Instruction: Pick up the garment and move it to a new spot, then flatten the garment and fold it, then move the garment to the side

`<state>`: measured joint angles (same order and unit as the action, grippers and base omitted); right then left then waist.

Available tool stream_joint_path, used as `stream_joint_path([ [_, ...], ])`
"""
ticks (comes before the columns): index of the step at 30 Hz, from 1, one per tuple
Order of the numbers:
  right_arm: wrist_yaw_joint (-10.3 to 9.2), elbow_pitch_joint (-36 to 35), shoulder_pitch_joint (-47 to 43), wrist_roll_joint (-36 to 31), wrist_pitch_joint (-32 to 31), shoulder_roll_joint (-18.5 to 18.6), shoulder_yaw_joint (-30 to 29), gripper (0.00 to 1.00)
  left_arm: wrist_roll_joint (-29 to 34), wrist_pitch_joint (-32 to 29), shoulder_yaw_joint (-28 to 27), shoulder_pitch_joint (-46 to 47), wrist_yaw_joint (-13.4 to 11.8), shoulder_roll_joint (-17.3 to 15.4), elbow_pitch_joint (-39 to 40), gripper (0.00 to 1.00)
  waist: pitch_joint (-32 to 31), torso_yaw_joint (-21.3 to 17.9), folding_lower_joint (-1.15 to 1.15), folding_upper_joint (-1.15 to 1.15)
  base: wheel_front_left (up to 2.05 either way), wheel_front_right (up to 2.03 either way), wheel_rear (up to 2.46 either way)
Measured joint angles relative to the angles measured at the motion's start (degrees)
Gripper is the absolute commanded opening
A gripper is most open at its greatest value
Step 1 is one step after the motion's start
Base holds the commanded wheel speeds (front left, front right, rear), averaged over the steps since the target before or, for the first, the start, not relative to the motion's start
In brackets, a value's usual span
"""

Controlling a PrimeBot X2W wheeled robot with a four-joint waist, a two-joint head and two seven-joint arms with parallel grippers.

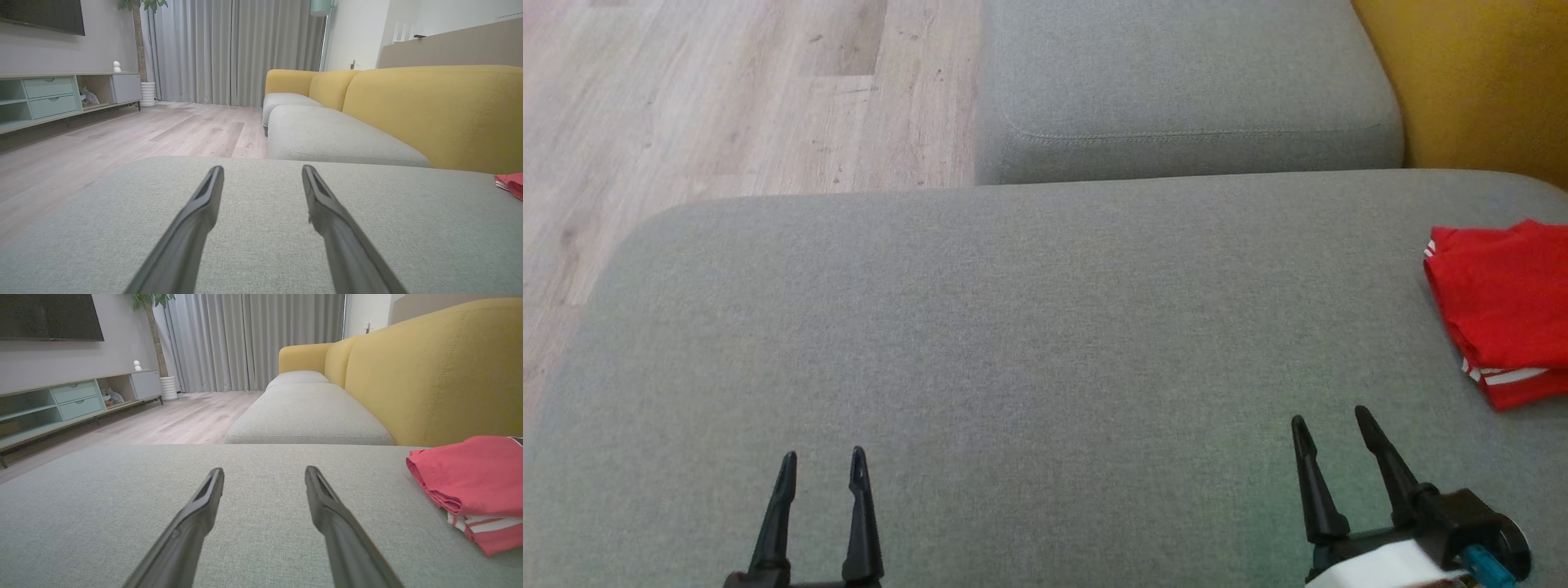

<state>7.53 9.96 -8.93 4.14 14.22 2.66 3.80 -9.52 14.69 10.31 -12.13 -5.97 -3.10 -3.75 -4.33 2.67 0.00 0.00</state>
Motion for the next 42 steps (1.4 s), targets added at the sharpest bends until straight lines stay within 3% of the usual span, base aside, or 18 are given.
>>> stream_joint_path([
  [10, 0.0, 0.1, 0.0, 0.9, 0.0, 0.0, 0.3, 1.0, 0.1, 0.0, -1.0, -0.2, 0.0, 0.0, -0.1, 1.0, -0.7, -0.8, 0.0, 0.0, 0.0, 0.0, 0.0],
  [11, 0.0, 0.8, 0.0, 0.8, 0.0, 0.0, 0.3, 0.0, 0.0, 0.0, -0.9, -0.2, 0.0, 0.0, -0.8, 0.0, -0.7, -0.8, 0.0, 0.0, 0.0, 0.0, 0.0],
  [16, 0.0, 3.9, -1.3, 1.2, -0.1, 0.0, 0.4, 0.0, -0.4, -0.2, -0.8, -1.6, 0.0, 0.0, -4.0, 0.0, -0.6, -0.8, 0.0, 0.0, 0.0, 0.0, 0.0],
  [42, 0.0, 4.4, 0.2, 20.3, -3.6, 0.1, -0.6, 0.0, -18.7, -3.5, -1.8, 0.8, 2.6, -0.3, -5.8, 0.0, 0.5, -1.2, 0.01, 0.0, 0.0, 0.0, 0.0],
])
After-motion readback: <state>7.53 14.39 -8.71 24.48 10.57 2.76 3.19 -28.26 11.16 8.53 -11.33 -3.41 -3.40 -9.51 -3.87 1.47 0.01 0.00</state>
